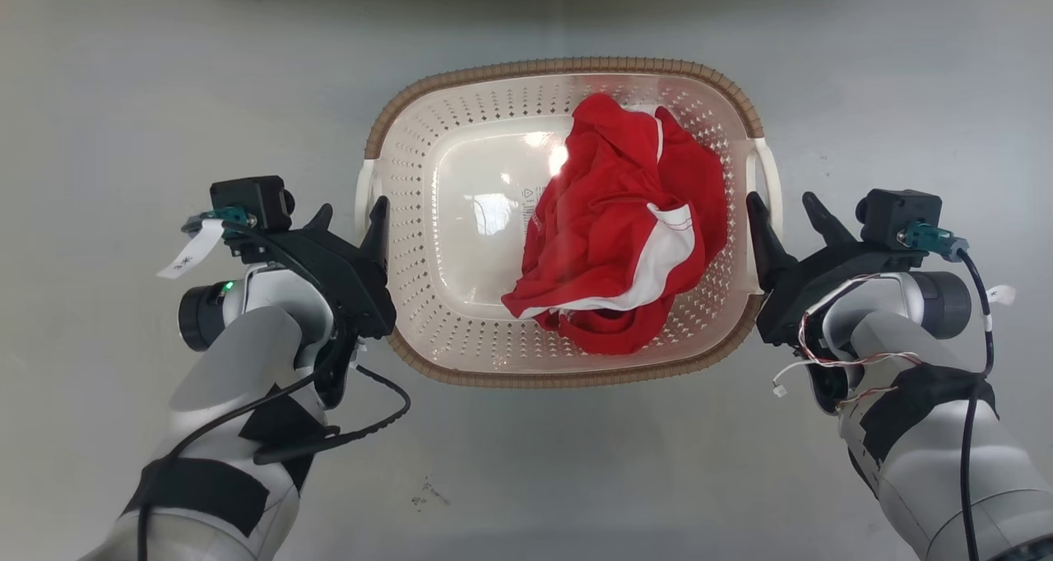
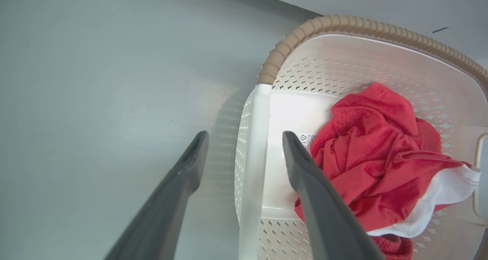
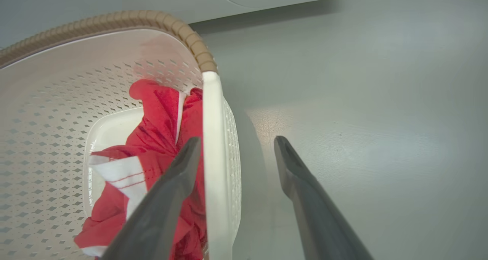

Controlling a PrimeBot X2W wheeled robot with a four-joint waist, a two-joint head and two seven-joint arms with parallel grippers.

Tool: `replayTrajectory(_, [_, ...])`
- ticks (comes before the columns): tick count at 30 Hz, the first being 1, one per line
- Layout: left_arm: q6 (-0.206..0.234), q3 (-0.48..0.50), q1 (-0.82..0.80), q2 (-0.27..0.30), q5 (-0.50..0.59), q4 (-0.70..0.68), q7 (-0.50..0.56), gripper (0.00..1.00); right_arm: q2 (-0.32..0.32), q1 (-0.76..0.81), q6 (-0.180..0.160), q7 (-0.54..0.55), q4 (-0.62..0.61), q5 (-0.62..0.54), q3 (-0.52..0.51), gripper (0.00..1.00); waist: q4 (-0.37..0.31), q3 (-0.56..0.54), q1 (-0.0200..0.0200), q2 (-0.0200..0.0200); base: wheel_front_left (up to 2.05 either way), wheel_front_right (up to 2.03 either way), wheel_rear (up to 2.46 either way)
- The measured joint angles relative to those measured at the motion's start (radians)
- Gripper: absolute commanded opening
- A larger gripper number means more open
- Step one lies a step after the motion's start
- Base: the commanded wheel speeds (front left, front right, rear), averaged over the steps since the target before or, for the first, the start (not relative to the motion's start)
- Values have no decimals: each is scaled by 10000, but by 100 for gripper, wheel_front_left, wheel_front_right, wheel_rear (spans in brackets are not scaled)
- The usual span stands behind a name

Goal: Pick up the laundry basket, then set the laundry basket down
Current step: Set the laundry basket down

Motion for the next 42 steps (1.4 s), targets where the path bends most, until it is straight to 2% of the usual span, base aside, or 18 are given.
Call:
replayTrajectory(14, [-79, -491, 798, 109, 562, 31, -986, 100, 15, 1104, 36, -2, -410, 19, -242, 100, -108, -1487, 0, 0, 0, 0, 0])
replayTrajectory(24, [-88, -545, 1485, 194, 715, -27, -1243, 100, 8, 2020, 35, -2, -782, 21, -554, 100, -271, -2900, -2, 0, 0, 0, 0])
replayTrajectory(31, [-54, -552, 2194, 341, 974, -278, -1256, 100, -2, 2636, -105, -2, -1120, 19, -727, 100, -348, -3934, -2, -1, 0, 0, 0])
replayTrajectory(42, [665, -132, 3465, 677, 1235, -1450, -1256, 100, -184, 3871, -389, -2, -1958, -186, -1049, 100, -428, -5551, -3, -1, 0, 0, 0])
